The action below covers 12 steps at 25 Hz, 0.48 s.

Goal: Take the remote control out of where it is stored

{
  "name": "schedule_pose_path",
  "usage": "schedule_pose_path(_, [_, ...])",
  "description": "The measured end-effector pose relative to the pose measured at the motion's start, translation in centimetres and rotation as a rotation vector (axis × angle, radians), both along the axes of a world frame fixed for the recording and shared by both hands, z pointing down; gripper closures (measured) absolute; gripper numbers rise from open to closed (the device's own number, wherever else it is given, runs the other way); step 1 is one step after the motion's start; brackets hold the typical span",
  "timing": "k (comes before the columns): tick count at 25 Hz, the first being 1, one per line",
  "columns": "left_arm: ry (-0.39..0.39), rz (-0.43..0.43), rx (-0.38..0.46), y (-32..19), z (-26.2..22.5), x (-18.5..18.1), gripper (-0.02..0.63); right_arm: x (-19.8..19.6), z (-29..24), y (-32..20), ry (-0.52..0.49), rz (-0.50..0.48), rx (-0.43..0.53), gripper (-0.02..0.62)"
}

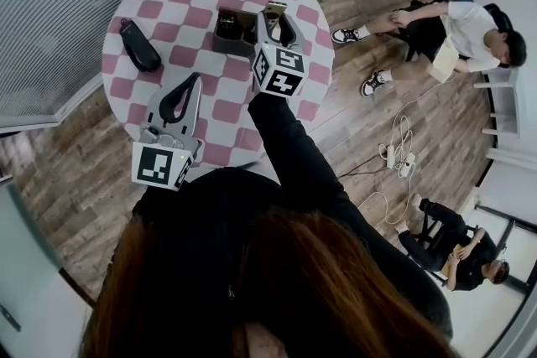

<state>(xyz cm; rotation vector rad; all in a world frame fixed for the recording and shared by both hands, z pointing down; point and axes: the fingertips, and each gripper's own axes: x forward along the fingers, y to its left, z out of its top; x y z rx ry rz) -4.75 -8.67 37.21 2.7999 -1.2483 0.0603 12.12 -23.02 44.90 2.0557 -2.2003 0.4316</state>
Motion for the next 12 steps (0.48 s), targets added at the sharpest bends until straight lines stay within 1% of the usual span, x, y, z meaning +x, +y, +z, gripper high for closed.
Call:
schedule_pose_path(4, [0.0, 0.005, 0.003, 0.2, -0.1, 0.2, 0.597, -0.3, -1.3, 0.8, 0.006, -0.023, 0.022, 0.407])
schedule_pose_path(12, [0.006, 0.008, 0.005, 0.4, -0.1, 0.4, 0.597, -0.5, -2.2, 3.3, -0.001, -0.068, 0.031, 0.408])
